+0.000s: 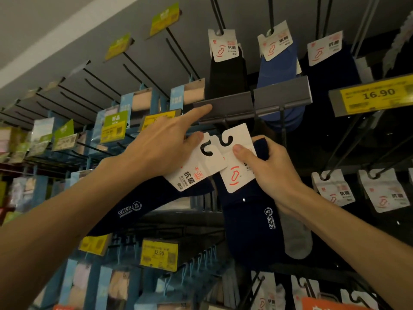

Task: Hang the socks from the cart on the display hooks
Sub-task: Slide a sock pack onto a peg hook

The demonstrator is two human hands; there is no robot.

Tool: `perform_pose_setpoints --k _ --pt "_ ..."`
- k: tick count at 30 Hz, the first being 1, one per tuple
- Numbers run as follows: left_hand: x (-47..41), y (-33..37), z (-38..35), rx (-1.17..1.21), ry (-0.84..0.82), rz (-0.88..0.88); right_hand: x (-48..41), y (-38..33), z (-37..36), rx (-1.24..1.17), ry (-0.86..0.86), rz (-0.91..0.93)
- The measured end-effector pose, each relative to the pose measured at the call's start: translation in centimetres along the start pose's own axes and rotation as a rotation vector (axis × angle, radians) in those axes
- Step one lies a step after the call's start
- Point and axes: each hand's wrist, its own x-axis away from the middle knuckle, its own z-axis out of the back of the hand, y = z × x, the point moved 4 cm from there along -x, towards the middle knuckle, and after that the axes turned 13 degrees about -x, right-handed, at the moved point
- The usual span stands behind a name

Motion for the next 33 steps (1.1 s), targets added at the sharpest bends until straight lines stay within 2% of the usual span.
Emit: perform_pose_setpoints --k 8,13,16,23,33 --pt "-0.9 -0.7 0.3 -0.069 -0.083 -0.035 -1.1 -0.2 -1.3 -0.006 -0.012 -0.063" --pt "-1.7 -0.8 0.1 -0.032 -0.125 -0.036 -1.2 0.2 -0.8 -0.117 0.036 -0.214" --pt "-2.3 -0.8 0.1 -0.028 -0.157 -0.041 -1.7 0.3 -0.4 -0.106 0.015 -0.277" --pt "-2.1 -0.6 -0.6 -0.053 -0.125 -0.046 -2.4 2.7 0.2 0.003 0.084 -0.155" --pt "-1.2 0.1 -2.5 -0.015 -0.064 0.006 -2.8 6.7 1.8 0.141 0.172 -0.163"
